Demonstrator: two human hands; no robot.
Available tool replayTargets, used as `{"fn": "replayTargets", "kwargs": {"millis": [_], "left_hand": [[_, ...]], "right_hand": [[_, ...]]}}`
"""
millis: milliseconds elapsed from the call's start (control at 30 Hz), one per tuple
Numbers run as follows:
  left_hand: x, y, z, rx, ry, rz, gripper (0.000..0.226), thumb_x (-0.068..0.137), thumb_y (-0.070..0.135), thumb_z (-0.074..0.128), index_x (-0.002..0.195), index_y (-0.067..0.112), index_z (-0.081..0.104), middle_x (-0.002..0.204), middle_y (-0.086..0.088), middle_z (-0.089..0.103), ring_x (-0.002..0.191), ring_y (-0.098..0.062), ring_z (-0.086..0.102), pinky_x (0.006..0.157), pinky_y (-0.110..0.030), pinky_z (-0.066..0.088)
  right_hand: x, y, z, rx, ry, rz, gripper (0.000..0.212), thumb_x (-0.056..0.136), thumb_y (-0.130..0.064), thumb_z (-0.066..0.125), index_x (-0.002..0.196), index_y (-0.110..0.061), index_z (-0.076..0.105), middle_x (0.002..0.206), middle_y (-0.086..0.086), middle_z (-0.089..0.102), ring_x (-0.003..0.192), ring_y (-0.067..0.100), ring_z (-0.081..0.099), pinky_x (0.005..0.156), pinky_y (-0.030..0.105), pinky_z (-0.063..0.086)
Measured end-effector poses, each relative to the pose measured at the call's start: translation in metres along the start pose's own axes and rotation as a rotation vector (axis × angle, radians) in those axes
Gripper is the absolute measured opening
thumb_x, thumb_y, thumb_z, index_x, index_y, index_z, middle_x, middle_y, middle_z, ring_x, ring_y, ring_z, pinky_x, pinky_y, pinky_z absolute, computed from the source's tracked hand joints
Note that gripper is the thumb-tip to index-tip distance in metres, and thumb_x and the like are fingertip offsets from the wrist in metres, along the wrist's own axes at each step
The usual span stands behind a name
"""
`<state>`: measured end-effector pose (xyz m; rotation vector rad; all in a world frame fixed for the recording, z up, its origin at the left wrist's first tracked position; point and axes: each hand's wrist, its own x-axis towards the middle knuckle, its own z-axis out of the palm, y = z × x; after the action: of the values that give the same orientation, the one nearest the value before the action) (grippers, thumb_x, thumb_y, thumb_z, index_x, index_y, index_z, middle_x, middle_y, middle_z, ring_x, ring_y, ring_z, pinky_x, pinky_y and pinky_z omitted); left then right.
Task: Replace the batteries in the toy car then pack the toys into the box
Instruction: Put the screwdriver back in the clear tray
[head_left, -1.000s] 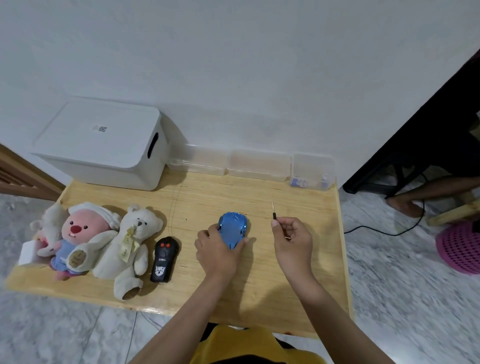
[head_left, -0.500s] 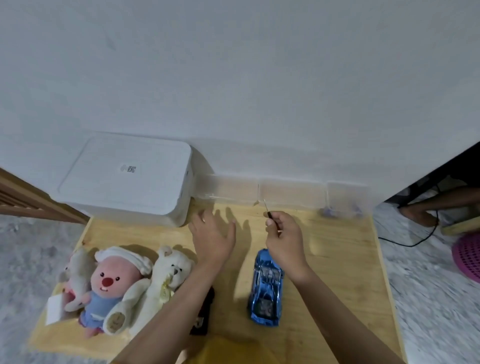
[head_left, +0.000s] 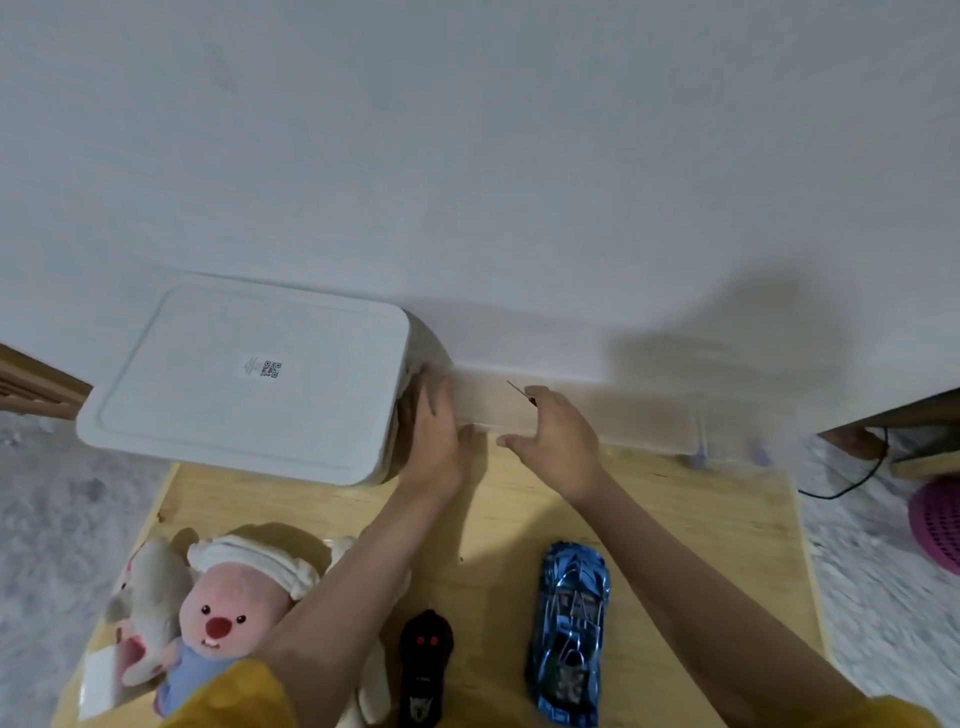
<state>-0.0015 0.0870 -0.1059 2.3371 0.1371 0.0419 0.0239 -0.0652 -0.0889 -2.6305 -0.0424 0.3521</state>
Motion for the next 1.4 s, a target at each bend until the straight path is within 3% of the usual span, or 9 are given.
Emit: {"fn": "replayTargets", "kwargs": {"millis": [167,533,667,767,900,967,1100,1200,1400], "left_hand": [[0.011,-0.002,0.002,-0.014,-0.002,-0.026,0.068,0.09,0.005,0.055,0.147,0.006,0.017,0.158,-0.011,0.002,0.146,-0.022,-0.001,0.119,-0.031,0.0],[0.007,-0.004,0.005,-0.023,0.073,0.036,0.068,0.088,0.006,0.062,0.145,0.002,0.025,0.153,-0.021,0.004,0.142,-0.03,0.008,0.114,-0.031,0.01],[0.002,-0.011,0.011,0.045,0.177,0.17,0.064,0.08,-0.004,0.07,0.133,-0.009,0.035,0.139,-0.016,0.018,0.129,-0.032,0.024,0.108,-0.046,0.027],[0.004,-0.007,0.009,0.063,0.18,0.206,0.069,0.075,-0.011,0.071,0.134,-0.015,0.036,0.138,-0.033,0.031,0.133,-0.028,0.019,0.109,-0.049,0.025],[0.008,-0.008,0.006,0.057,0.126,0.217,0.068,0.092,0.014,0.057,0.144,-0.009,0.02,0.152,-0.028,0.017,0.142,-0.016,-0.003,0.118,-0.024,-0.002],[0.011,-0.011,0.005,0.043,0.111,0.235,0.072,0.092,0.034,0.043,0.145,-0.008,0.016,0.153,-0.027,0.014,0.143,-0.02,-0.003,0.119,-0.027,-0.001],[0.017,-0.011,0.005,0.065,0.112,0.23,0.094,0.071,-0.006,0.075,0.145,-0.008,0.017,0.153,-0.024,0.015,0.143,-0.019,-0.003,0.117,-0.035,0.006],[0.019,-0.011,0.003,0.048,0.102,0.243,0.1,0.065,-0.008,0.078,0.145,-0.008,0.018,0.153,-0.024,0.015,0.143,-0.017,-0.003,0.117,-0.032,0.006],[0.019,-0.011,0.004,0.043,0.098,0.234,0.1,0.065,-0.011,0.076,0.146,-0.006,0.017,0.154,-0.023,0.013,0.143,-0.017,-0.003,0.117,-0.03,0.007]], "right_hand": [[0.009,0.006,0.002,-0.004,0.017,-0.016,0.066,0.079,-0.038,0.071,0.135,-0.018,0.042,0.127,0.001,0.055,0.116,0.02,0.053,0.087,0.032,0.045],[0.003,0.008,-0.016,0.203,0.163,-0.014,0.061,0.077,-0.044,0.073,0.129,-0.021,0.05,0.124,-0.004,0.057,0.115,0.015,0.054,0.092,0.035,0.048],[0.005,0.0,-0.026,0.282,0.241,0.002,0.059,0.077,-0.042,0.074,0.126,-0.022,0.05,0.124,-0.006,0.057,0.114,0.012,0.054,0.091,0.033,0.047],[0.004,-0.004,-0.029,0.339,0.246,0.059,0.062,0.077,-0.044,0.073,0.126,-0.02,0.042,0.112,-0.008,0.055,0.098,0.009,0.053,0.083,0.034,0.048],[-0.01,0.0,-0.015,0.346,0.301,-0.132,0.034,0.095,-0.036,0.047,0.113,-0.009,0.038,0.076,-0.005,0.048,0.066,0.014,0.052,0.059,0.033,0.045],[-0.014,0.004,-0.005,0.321,0.265,-0.208,0.02,0.097,-0.024,0.038,0.107,-0.007,0.043,0.071,-0.004,0.046,0.059,0.014,0.047,0.056,0.034,0.04],[-0.004,0.01,0.014,0.126,0.199,-0.264,0.011,0.093,-0.01,0.05,0.099,-0.006,0.058,0.092,0.004,0.052,0.086,0.019,0.05,0.078,0.032,0.044],[0.01,0.009,0.025,0.022,0.267,-0.241,0.009,0.085,-0.014,0.065,0.091,-0.013,0.071,0.088,0.003,0.053,0.087,0.024,0.048,0.08,0.032,0.038],[0.031,-0.001,0.026,0.0,0.167,-0.046,0.015,0.088,-0.024,0.063,0.097,-0.025,0.075,0.094,-0.006,0.067,0.102,0.023,0.045,0.074,0.029,0.015]]}}
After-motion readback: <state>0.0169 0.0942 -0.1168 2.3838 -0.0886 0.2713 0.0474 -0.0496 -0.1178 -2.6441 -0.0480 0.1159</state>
